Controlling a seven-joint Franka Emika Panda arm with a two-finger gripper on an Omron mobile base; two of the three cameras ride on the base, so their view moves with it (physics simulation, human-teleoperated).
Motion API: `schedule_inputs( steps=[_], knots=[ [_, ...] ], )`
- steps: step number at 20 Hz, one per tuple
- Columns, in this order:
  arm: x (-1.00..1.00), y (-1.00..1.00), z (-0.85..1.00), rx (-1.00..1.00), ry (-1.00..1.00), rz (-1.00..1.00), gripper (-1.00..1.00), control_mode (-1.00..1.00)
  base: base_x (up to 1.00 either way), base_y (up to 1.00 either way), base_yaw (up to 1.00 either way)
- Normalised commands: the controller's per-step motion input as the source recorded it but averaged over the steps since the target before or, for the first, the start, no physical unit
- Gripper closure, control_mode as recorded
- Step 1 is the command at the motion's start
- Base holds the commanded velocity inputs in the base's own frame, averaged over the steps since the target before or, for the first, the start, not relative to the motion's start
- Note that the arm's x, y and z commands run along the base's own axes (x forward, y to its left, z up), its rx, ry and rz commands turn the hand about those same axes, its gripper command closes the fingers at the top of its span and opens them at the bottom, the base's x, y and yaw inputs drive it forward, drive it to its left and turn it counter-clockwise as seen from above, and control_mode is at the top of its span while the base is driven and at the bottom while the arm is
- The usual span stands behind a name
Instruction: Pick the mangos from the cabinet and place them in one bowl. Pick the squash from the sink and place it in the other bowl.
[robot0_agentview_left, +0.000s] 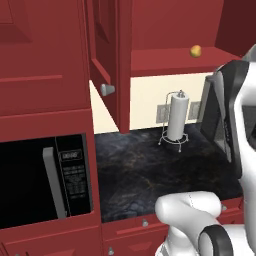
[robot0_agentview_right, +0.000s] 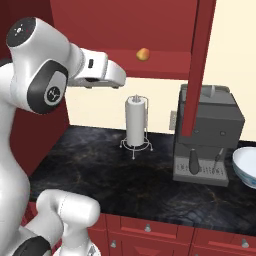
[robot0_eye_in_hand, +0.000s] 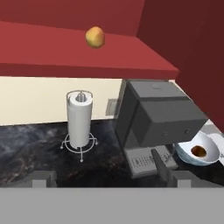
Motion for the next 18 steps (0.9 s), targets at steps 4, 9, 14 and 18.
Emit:
schedule_inputs(
  steps=[4,9,14,18],
  knots=[
    [0.03,-0.10,0.23,0.12,-0.14,0.00,-1.00,-1.00,0.00,0.00,0.00],
    [0.32,0.01,0.11,0.06,-0.21,0.01,-1.00,-1.00,0.00,0.00,0.00],
    [0.53,0.15,0.10,0.01,-0.20,0.00,-1.00,-1.00,0.00,0.00,0.00],
    [0.66,0.19,0.00,0.00,-0.13,0.00,-1.00,-1.00,0.00,0.00,0.00]
  ],
)
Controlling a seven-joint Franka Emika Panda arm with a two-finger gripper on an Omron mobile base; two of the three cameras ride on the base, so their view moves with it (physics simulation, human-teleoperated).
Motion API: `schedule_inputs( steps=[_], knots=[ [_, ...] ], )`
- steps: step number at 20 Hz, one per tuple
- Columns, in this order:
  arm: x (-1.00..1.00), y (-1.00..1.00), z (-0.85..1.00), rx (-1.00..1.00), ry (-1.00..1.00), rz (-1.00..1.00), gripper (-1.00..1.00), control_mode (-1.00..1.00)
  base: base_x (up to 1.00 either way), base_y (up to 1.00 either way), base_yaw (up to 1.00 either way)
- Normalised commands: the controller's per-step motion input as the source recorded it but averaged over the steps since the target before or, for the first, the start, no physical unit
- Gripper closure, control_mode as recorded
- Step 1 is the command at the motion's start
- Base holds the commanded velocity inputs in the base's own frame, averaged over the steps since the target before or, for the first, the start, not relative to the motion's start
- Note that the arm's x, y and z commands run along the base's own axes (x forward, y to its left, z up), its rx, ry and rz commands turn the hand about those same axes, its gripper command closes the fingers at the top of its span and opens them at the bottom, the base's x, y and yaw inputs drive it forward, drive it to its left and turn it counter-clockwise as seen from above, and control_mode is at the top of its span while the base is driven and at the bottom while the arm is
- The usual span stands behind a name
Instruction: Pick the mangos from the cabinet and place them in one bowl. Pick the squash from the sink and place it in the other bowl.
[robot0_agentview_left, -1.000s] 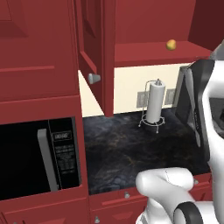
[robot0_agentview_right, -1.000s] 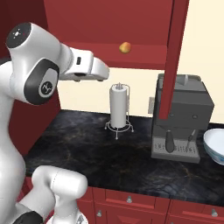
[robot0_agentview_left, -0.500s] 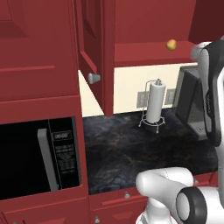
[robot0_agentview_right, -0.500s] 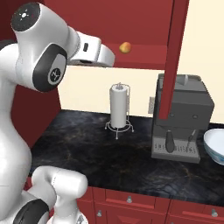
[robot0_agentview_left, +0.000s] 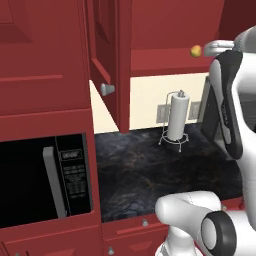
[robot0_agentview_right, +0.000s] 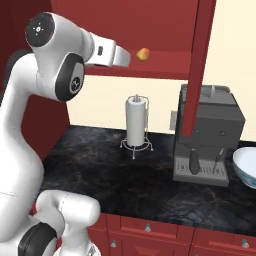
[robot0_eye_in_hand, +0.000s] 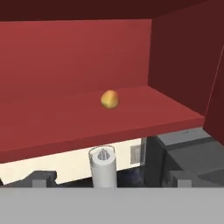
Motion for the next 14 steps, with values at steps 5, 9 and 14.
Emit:
schedule_inputs(
  steps=[5,9,14],
  knots=[
    [0.76,0.07,0.00,0.00,-0.04,0.00,-1.00,-1.00,0.00,0.00,0.00],
    [0.19,0.00,0.00,-0.01,0.01,0.01,-1.00,-1.00,0.00,0.00,0.00],
    [0.26,-0.02,0.00,0.00,0.02,0.00,-1.00,-1.00,0.00,0.00,0.00]
  ],
)
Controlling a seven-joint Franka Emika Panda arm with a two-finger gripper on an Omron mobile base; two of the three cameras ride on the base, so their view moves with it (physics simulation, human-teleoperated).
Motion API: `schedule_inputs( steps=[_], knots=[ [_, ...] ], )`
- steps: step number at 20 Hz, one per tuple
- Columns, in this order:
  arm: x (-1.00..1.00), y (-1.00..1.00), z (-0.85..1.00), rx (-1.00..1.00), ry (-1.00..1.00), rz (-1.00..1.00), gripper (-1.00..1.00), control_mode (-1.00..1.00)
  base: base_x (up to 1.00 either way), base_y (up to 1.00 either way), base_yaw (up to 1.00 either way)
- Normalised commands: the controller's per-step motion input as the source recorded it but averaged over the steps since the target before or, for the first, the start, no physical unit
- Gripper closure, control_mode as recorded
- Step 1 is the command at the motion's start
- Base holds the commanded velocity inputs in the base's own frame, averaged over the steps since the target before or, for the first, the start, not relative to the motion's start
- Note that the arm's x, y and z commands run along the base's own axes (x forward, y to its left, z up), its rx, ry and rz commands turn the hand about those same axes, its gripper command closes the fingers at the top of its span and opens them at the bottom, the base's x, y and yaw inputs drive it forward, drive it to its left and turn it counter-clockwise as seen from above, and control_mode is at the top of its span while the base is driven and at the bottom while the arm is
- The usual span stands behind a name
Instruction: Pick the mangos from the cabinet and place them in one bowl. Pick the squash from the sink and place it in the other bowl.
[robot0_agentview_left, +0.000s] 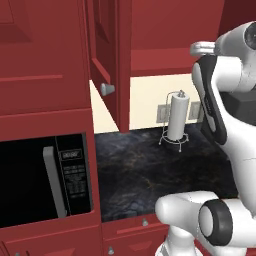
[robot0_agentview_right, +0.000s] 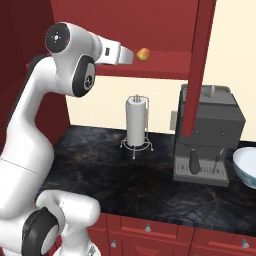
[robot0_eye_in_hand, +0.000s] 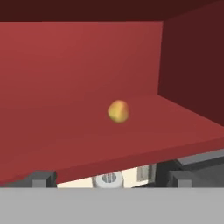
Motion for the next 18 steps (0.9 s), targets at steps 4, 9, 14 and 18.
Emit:
schedule_inputs(
  steps=[4,9,14,18],
  knots=[
    [0.44,-0.14,0.00,0.02,0.01,0.00,-1.00,-1.00,0.00,0.00,0.00],
    [0.40,-0.21,0.00,0.03,0.03,0.00,-1.00,-1.00,0.00,0.00,0.00],
    [0.47,-0.17,0.00,0.02,0.04,0.00,-1.00,-1.00,0.00,0.00,0.00],
    [0.49,-0.17,0.00,0.02,0.03,0.00,-1.00,-1.00,0.00,0.00,0.00]
  ],
)
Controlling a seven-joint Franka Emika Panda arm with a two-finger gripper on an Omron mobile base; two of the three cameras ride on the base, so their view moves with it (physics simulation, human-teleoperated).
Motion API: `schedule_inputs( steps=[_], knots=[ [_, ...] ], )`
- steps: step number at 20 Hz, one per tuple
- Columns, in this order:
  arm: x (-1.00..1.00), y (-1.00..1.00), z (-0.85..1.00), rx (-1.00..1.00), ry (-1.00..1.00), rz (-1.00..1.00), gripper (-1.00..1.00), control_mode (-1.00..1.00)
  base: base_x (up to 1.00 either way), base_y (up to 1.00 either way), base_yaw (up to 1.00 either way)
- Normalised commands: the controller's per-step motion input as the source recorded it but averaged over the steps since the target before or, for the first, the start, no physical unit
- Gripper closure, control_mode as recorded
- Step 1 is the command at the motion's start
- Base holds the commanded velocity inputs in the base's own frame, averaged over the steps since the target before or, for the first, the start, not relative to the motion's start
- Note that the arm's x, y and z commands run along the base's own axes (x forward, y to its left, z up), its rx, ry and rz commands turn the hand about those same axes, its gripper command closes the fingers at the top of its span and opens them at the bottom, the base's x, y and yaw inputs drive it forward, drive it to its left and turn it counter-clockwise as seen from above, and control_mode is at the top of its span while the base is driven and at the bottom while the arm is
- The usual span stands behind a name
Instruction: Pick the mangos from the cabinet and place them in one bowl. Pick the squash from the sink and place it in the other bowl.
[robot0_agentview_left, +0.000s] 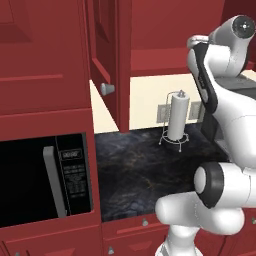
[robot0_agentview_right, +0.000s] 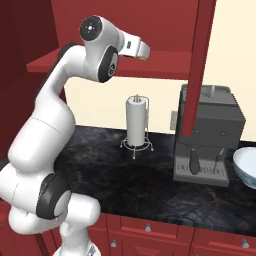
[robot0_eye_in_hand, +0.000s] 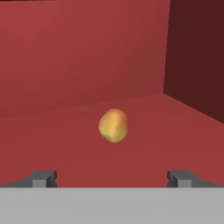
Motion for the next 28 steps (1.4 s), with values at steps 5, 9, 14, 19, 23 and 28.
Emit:
schedule_inputs(
  steps=[5,9,14,19,23,28],
  knots=[
    [0.46,-0.13,-0.02,0.02,0.02,0.00,-1.00,-1.00,0.00,0.00,0.00],
    [0.41,-0.12,-0.03,0.02,0.01,0.01,-1.00,-1.00,0.00,0.00,0.00],
    [0.28,-0.06,-0.17,0.00,0.02,0.02,-1.00,-1.00,0.00,0.00,0.00],
    [0.36,-0.10,-0.08,0.00,0.00,0.02,-1.00,-1.00,0.00,0.00,0.00],
    [0.41,-0.09,-0.15,0.00,0.00,0.02,-1.00,-1.00,0.00,0.00,0.00],
    [0.47,-0.08,-0.11,0.00,0.00,0.01,-1.00,-1.00,0.00,0.00,0.00]
  ],
)
